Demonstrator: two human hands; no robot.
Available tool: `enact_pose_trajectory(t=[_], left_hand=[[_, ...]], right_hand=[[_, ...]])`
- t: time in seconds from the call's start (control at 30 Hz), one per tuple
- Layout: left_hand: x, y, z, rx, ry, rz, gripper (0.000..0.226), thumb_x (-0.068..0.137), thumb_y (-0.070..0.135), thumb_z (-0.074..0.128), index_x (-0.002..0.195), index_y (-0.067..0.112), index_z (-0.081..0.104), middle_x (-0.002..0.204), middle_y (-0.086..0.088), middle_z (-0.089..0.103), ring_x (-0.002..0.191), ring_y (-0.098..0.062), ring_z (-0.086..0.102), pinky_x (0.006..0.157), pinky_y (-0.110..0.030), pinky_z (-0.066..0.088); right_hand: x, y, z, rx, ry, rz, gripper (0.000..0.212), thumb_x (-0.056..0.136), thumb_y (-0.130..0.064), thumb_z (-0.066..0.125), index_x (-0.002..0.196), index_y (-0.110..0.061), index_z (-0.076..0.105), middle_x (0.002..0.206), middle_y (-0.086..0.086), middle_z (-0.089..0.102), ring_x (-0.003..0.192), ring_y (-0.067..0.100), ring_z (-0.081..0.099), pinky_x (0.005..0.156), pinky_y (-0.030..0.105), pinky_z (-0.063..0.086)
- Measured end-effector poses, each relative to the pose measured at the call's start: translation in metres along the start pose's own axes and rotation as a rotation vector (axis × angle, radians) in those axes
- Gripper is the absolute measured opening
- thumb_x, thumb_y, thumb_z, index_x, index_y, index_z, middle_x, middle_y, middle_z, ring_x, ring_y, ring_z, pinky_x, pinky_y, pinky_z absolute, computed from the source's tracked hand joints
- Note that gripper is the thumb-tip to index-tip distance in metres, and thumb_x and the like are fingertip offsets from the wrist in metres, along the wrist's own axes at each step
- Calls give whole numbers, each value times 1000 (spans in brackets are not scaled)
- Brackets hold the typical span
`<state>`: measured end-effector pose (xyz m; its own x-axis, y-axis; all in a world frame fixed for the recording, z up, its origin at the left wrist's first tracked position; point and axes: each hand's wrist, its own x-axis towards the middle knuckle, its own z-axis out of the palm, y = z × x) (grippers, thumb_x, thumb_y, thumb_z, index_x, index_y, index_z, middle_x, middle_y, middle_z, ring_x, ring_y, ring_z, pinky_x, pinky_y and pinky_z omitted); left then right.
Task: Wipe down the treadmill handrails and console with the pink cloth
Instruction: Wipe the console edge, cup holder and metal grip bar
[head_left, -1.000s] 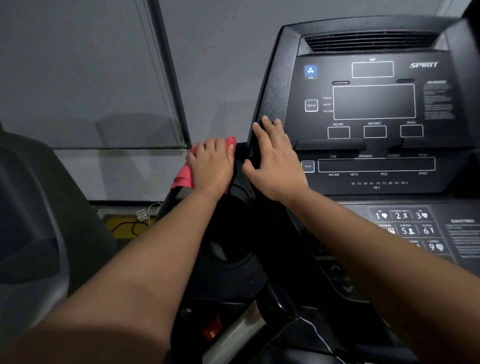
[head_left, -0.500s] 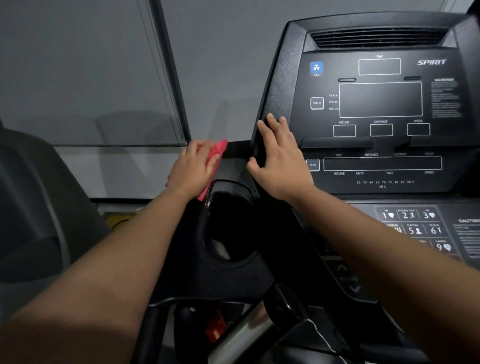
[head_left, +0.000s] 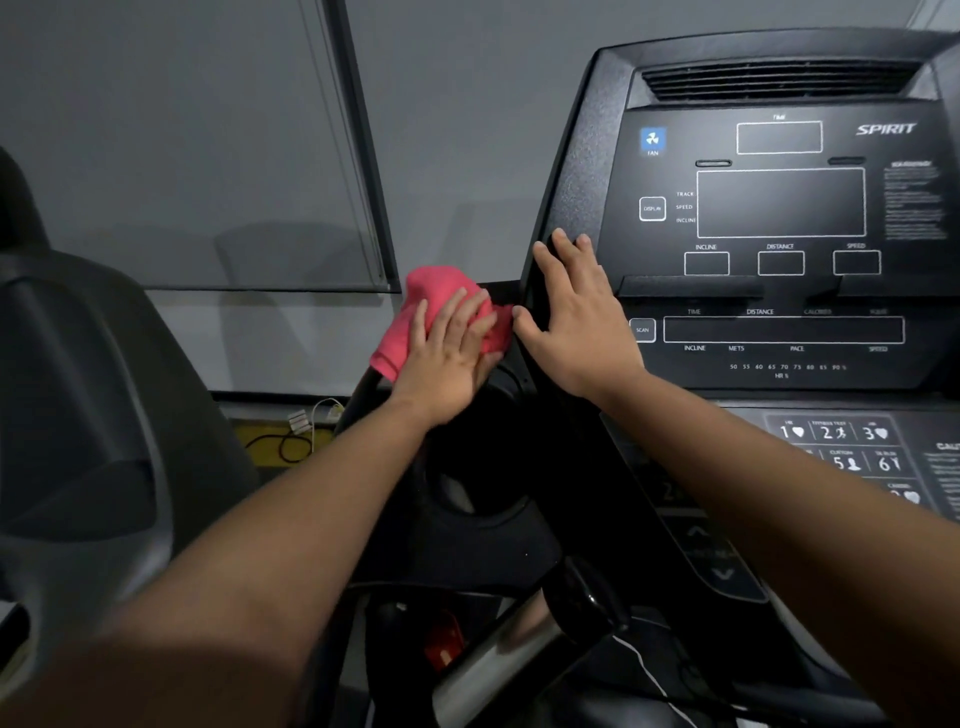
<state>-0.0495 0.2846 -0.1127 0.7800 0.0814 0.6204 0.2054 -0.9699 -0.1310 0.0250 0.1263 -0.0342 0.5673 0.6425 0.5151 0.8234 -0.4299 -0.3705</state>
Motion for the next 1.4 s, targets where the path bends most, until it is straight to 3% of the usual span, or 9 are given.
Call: enact_pose_trajectory(t=[0.23,0.5,0.63,0.8,0.97,1.07,1.13,1.27,1.4], left_hand=[[-3,-36,-10,-39,-22,352,20,87,30,46,105,20,49,131,-8,37,129,-31,33,104,-61,20],[4,-1,-17,8,-114,369,35,80,24,42,88,19,76,96,-20,61,99,-31,38,80,-54,49],[3,-2,-20,77,-291,401,49,87,38,31,105,20,73,115,-22,58,114,-39,38,96,-57,37],[4,0,-27,61,-281,565,38,81,23,40,92,26,77,102,-17,67,93,-39,55,74,-55,49],[6,-12,-33,73,-260,610,39,81,25,41,101,31,74,105,-8,67,99,-31,49,79,-48,50],[12,-17,-37,123,-285,514,37,94,41,48,125,25,61,128,-8,57,122,-27,43,105,-36,29],[9,-28,-37,137,-267,509,62,84,62,44,131,23,54,137,-6,49,130,-23,35,108,-27,15],[-12,-52,-43,-70,-211,305,31,92,50,40,118,38,52,117,-7,60,108,-28,41,94,-36,31],[-28,-67,-37,-142,-133,277,29,89,39,43,117,35,49,117,-1,43,101,-27,37,82,-50,45]], right_hand=[[0,1,-2,43,-2,-2,65,93,-35,50,149,-13,27,159,5,13,147,22,1,119,35,6],[2,1,0,4,4,-8,68,91,-36,52,149,-12,26,158,8,14,147,25,3,119,36,6],[2,1,1,-4,4,-9,69,90,-36,52,149,-11,27,159,8,14,147,25,3,119,37,6],[1,1,1,-6,-2,-6,68,90,-36,52,149,-12,27,159,8,13,147,25,2,119,37,6],[1,1,-1,21,-15,2,67,90,-35,52,149,-15,27,159,5,12,147,22,0,119,36,6],[1,2,-2,51,-19,2,65,90,-33,53,148,-14,29,159,4,13,147,22,1,119,37,9],[1,2,-3,56,-17,1,64,91,-32,53,147,-14,30,159,5,14,147,22,2,119,38,10],[0,1,-4,52,-22,7,63,91,-31,53,148,-15,29,159,4,13,147,22,1,119,37,9],[0,0,-3,48,-25,13,63,91,-32,52,148,-15,29,159,4,12,147,22,0,119,37,9]])
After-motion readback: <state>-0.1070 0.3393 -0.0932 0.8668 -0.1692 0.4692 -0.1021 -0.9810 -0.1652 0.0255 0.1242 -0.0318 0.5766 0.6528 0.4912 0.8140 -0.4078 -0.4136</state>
